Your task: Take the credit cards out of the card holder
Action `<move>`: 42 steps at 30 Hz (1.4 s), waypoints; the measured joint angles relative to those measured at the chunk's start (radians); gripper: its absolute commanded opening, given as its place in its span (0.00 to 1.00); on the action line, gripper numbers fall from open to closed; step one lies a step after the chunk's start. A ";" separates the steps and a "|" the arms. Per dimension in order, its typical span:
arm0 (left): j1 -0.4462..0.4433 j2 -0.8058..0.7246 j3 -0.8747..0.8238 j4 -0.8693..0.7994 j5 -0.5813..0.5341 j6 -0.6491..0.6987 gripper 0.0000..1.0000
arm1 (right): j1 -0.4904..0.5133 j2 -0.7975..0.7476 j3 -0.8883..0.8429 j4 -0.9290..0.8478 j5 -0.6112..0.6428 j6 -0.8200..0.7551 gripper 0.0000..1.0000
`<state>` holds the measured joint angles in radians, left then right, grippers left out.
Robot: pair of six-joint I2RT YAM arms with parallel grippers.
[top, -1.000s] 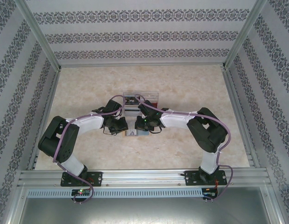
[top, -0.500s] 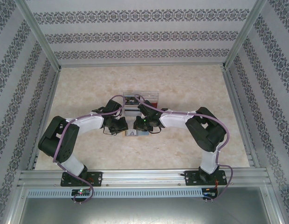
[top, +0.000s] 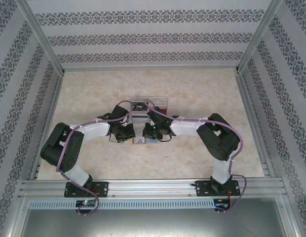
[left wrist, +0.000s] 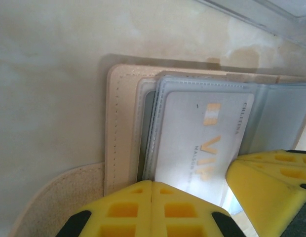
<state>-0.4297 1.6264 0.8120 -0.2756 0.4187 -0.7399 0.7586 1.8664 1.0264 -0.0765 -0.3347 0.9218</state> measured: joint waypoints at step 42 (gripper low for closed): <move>0.000 0.000 0.010 -0.018 -0.008 0.001 0.04 | -0.127 -0.188 -0.204 0.076 -0.037 -0.021 0.00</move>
<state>-0.4297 1.6264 0.8215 -0.2939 0.4107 -0.7391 0.6312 1.6779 0.8219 -0.0002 -0.3714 0.9009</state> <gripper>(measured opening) 0.059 0.062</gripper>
